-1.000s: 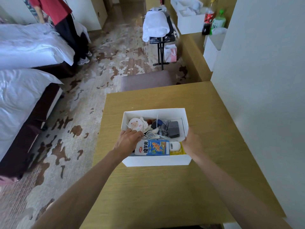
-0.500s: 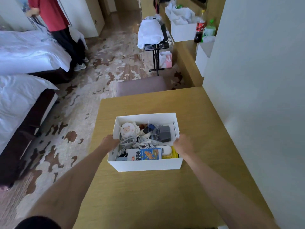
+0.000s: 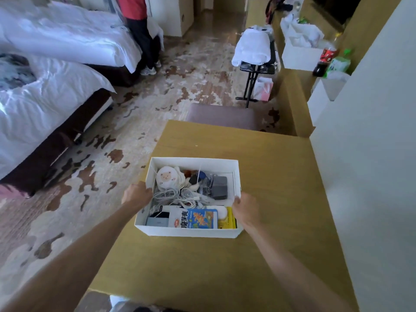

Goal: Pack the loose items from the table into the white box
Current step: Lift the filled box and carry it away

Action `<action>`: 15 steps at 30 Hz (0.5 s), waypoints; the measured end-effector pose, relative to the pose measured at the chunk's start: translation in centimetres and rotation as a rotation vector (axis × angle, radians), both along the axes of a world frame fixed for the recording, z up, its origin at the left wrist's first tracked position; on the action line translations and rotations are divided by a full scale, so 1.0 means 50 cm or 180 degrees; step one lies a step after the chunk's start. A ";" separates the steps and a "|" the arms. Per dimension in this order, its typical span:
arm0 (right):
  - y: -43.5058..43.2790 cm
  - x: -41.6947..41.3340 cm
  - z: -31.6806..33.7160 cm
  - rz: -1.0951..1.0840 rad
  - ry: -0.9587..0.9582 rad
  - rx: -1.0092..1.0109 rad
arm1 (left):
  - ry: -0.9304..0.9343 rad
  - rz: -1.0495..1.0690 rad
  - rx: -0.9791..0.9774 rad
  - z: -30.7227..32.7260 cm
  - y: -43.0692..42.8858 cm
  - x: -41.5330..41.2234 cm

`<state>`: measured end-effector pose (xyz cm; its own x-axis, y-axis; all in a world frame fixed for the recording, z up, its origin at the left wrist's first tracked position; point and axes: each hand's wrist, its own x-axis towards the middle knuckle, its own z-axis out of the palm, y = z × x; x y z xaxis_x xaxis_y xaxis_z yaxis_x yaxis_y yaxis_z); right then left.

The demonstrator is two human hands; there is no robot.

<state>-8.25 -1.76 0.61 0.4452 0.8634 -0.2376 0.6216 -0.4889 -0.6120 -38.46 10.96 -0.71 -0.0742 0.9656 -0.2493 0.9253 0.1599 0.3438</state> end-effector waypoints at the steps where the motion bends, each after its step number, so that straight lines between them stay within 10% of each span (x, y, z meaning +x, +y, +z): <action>1: 0.010 -0.025 0.003 0.0088 -0.0006 0.0009 | -0.0022 0.0109 0.0061 0.002 -0.007 -0.030; 15: 0.202 -0.589 0.025 0.1340 -0.0064 0.0108 | -0.0177 0.1570 0.0320 0.024 -0.134 -0.608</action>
